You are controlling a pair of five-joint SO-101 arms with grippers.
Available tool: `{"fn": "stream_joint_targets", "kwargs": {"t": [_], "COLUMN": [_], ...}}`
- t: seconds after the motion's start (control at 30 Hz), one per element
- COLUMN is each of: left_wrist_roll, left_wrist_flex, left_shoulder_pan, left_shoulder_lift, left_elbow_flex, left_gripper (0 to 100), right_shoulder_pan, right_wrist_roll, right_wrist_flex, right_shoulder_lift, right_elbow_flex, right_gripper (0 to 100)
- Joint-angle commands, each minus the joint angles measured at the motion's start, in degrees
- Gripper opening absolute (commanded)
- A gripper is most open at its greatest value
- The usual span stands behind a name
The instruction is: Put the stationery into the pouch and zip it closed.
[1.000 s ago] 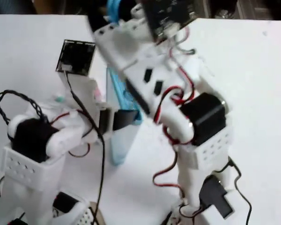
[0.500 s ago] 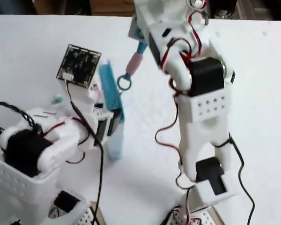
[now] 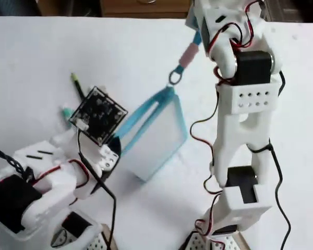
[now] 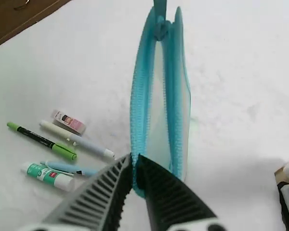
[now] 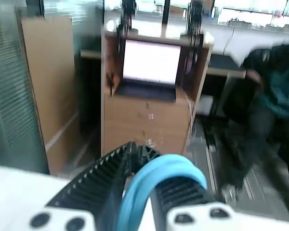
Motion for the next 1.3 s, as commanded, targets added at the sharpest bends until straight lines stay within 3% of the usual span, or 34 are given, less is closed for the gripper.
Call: {"fn": "stream_joint_targets", "kwargs": {"t": [0.0, 0.1, 0.3, 0.4, 0.63, 0.83, 0.97, 1.1, 1.27], "left_wrist_roll": [-0.2, -0.3, -0.1, -0.3, -0.4, -0.2, -0.1, 0.1, 3.7], "left_wrist_flex": [-0.7, -2.1, -6.4, -6.1, -5.9, -7.6, -10.9, -17.1, -26.1], "left_shoulder_pan": [0.1, -3.1, -16.2, -18.4, -19.0, -30.1, -31.8, -31.8, -32.0], "left_shoulder_lift": [-0.8, -0.8, -0.7, -0.7, -0.7, -0.5, -0.5, -0.5, -0.5], "left_elbow_flex": [-0.2, -2.0, -11.8, -17.7, -25.0, -23.9, -17.7, -10.4, -4.7], "left_gripper": [2, 2, 2, 2, 2, 2, 2, 2, 2], "right_shoulder_pan": [1.5, 1.5, 1.0, 0.8, 0.9, 0.4, -6.3, -18.0, -28.1], "right_wrist_roll": [6.1, 13.2, 22.0, 26.8, 32.3, 33.1, 33.4, 33.1, 27.3], "right_wrist_flex": [6.6, 15.7, 35.2, 42.7, 42.9, 43.0, 43.0, 43.0, 43.0], "right_shoulder_lift": [-0.9, -0.9, -1.0, -2.7, -12.2, -20.9, -28.8, -36.3, -42.1], "right_elbow_flex": [-0.8, -1.0, -1.1, -1.1, -0.4, 1.7, 8.5, 20.0, 34.3], "right_gripper": [2.7, 4.9, 14.2, 20.7, 28.6, 28.9, 28.9, 28.9, 30.0]}}
